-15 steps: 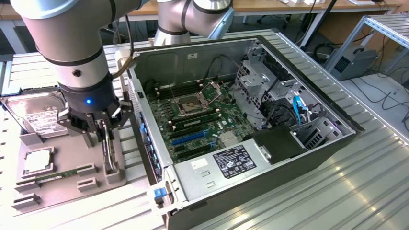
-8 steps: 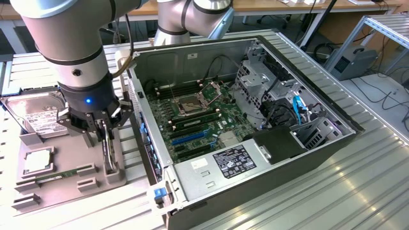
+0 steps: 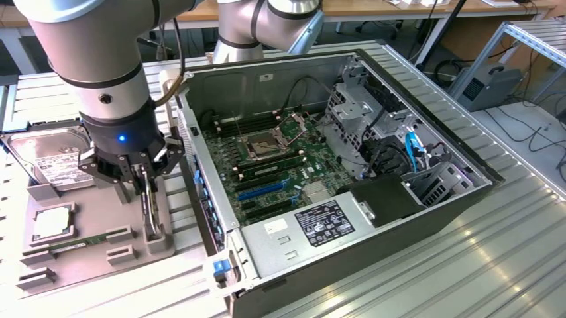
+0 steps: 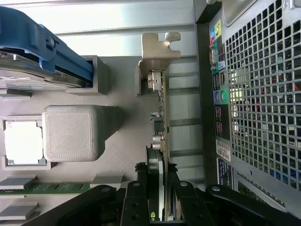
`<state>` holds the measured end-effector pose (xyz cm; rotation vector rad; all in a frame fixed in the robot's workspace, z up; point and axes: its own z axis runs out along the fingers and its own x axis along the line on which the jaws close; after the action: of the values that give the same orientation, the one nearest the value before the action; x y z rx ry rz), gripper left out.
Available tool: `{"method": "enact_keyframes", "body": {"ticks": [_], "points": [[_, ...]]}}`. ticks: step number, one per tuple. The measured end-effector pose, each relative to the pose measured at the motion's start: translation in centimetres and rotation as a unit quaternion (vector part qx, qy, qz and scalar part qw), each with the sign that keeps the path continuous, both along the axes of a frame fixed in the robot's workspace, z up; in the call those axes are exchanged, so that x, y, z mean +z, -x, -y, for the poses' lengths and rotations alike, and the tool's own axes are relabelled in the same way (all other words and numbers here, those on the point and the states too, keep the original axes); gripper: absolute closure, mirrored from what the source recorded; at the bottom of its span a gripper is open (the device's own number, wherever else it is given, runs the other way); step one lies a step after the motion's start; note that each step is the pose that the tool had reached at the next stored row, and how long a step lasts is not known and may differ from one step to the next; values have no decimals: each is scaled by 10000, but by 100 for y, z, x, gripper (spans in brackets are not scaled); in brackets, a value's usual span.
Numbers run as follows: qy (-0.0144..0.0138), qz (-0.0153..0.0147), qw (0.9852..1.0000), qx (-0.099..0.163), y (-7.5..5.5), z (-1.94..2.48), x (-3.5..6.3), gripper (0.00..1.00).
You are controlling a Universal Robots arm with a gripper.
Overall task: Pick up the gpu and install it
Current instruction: 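Pick up the gpu and move the gpu toward the slot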
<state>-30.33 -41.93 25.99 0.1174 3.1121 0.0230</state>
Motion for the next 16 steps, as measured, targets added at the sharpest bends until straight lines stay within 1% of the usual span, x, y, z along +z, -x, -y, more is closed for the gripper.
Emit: {"method": "enact_keyframes", "body": {"ticks": [16], "points": [[0,0,10000,0,0,0,38,73]]}}
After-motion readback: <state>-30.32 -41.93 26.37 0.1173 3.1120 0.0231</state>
